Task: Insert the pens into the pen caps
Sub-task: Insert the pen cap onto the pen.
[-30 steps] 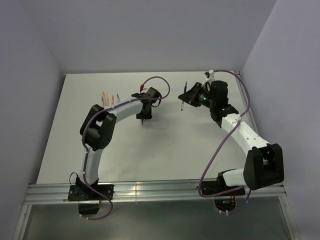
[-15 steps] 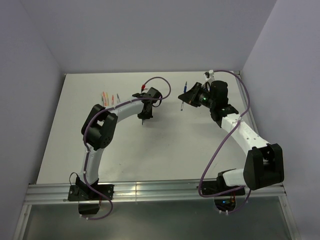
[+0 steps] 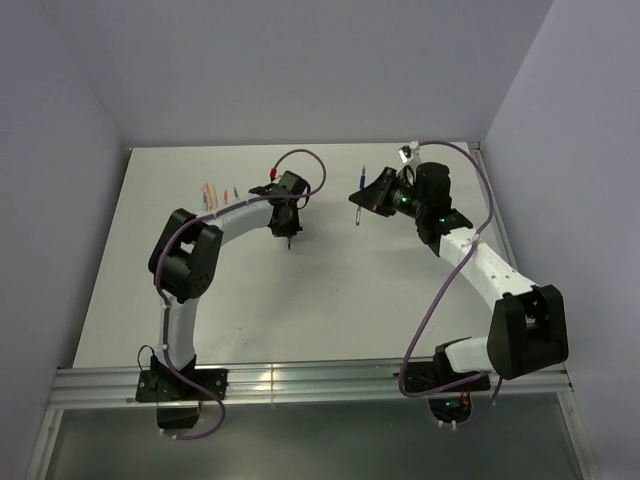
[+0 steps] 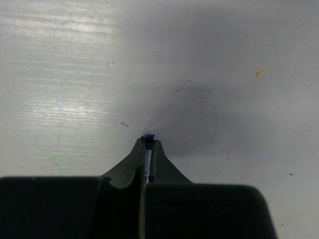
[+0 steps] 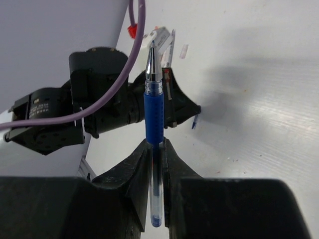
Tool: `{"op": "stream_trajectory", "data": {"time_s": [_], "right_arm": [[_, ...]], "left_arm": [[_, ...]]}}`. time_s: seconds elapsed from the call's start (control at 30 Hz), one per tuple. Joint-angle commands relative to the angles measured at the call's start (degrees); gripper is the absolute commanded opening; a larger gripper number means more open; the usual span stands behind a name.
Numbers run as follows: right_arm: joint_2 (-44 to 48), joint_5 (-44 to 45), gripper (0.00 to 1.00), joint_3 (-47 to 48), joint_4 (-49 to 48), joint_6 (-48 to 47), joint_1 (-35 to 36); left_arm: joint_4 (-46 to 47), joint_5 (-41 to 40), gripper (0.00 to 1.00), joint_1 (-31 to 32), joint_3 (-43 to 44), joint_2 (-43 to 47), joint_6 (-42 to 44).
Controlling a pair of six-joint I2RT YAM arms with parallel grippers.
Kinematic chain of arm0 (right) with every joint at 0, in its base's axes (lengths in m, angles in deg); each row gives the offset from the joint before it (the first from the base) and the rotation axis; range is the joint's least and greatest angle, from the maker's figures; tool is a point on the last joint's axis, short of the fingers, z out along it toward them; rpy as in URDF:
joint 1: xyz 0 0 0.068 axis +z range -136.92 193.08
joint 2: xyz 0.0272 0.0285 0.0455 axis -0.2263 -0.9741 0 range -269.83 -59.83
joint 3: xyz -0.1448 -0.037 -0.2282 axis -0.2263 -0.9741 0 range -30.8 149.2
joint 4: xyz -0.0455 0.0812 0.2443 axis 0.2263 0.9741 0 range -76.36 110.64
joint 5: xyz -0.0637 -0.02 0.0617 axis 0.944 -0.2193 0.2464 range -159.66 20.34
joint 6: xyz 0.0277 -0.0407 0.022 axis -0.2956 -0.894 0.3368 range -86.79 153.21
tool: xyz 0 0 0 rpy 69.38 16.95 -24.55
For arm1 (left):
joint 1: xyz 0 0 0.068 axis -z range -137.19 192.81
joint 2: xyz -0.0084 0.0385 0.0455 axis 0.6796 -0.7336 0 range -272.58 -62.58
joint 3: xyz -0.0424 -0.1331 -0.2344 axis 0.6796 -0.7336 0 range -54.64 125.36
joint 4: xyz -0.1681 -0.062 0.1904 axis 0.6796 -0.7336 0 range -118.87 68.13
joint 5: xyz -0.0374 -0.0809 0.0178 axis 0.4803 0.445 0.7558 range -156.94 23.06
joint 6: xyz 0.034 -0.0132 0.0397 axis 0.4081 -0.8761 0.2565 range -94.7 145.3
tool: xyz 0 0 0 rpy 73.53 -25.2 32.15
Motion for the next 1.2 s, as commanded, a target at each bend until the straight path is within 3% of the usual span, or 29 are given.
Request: {"op": "stream_trajectory", "data": {"time_s": [0.0,0.27,0.63,1.17], "right_arm": [[-1.0,0.6,0.00,-1.0,-1.3,-1.1,3.7],[-2.5,1.9,0.00,-9.1,-5.3,-1.0,8.6],[-12.6,0.1,0.00,-15.2,-14.3,2.3,18.3],[-26.2,-0.8,0.00,-9.2,-14.7,2.1,21.6]], "left_arm": [[3.7,6.0,0.00,0.0,-1.7,3.7,-3.2],[9.3,11.4,0.00,-1.9,-7.3,5.5,-6.3],[12.8,13.7,0.00,-2.8,-10.4,5.6,-7.6],[14.8,15.5,0.00,-2.8,-12.1,6.3,-8.7]]}}
